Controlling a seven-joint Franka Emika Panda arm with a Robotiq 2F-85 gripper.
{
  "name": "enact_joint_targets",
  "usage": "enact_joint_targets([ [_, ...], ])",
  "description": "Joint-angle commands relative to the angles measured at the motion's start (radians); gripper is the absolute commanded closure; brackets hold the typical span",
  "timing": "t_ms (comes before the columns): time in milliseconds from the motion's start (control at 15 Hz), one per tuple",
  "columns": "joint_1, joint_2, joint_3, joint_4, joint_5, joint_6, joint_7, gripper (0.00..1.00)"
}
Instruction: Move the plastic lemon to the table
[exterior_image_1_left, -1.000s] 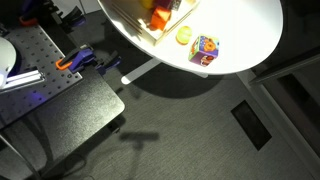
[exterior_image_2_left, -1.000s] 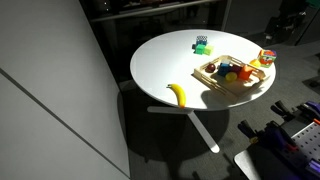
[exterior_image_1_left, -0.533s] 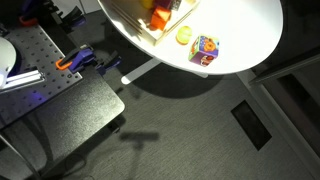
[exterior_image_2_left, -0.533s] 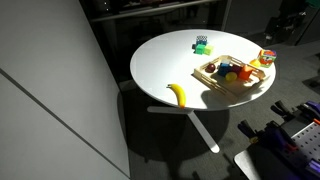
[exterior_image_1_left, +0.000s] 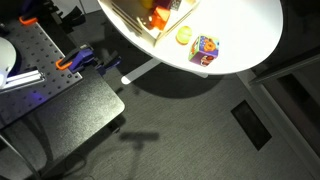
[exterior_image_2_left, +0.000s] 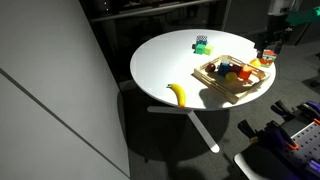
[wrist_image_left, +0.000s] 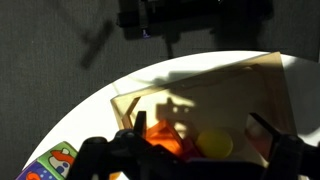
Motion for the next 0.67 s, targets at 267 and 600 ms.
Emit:
enact_joint_targets([
  [267, 0.044, 0.191, 0.019, 0.097, 0.001, 0.098, 0.238, 0.0],
  [600, 0.074, 0.278, 0.013, 0.128, 0.012, 0.226, 0.346, 0.0],
])
